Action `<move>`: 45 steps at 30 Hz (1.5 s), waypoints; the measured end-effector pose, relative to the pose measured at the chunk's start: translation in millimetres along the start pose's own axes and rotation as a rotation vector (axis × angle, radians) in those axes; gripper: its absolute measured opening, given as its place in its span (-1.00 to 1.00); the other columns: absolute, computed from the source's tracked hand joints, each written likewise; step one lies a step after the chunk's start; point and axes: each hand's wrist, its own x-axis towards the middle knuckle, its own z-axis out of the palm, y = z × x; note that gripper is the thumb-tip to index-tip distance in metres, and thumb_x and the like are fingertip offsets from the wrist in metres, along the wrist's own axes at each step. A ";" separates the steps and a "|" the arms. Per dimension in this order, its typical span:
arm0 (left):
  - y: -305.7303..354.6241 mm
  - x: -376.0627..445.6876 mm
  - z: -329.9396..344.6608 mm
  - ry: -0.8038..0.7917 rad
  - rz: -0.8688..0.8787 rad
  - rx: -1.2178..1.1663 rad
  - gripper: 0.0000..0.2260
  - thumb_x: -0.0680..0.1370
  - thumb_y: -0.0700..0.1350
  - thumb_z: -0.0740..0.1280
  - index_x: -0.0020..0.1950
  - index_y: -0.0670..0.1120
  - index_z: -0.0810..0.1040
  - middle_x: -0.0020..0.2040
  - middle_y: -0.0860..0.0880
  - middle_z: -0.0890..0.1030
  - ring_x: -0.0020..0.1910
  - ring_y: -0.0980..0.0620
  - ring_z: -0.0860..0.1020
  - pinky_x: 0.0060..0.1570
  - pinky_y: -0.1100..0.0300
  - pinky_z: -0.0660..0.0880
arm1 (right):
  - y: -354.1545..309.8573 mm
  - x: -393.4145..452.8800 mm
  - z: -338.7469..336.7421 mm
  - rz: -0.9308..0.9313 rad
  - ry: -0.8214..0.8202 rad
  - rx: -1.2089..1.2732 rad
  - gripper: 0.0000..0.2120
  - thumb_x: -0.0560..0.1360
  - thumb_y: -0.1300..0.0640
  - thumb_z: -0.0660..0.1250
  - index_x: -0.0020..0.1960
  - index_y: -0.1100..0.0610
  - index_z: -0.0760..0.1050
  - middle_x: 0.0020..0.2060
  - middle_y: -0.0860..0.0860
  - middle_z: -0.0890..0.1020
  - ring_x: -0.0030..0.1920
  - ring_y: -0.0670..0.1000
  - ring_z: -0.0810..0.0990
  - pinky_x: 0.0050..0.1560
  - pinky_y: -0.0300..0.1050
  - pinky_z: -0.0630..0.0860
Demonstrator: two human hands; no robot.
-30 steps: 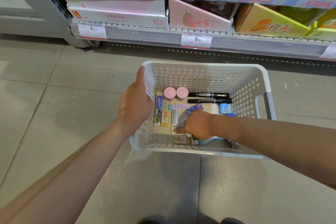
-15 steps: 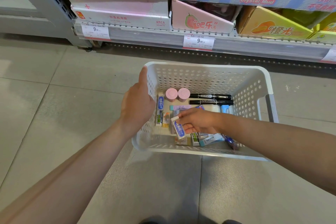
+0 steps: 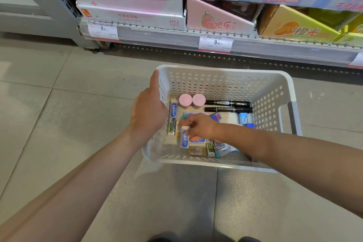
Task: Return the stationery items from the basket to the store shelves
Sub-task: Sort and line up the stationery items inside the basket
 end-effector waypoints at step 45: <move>0.7 -0.2 -1.4 -0.005 0.007 -0.025 -0.30 0.52 -0.30 0.24 0.54 -0.03 -0.06 0.03 -0.18 0.58 -0.15 -0.08 0.57 -0.32 0.14 0.46 | -3.1 13.9 18.8 -0.449 0.062 -1.355 -0.71 0.56 0.02 0.22 0.14 0.21 0.48 0.08 0.14 0.55 0.07 0.15 0.55 -0.10 -0.07 0.47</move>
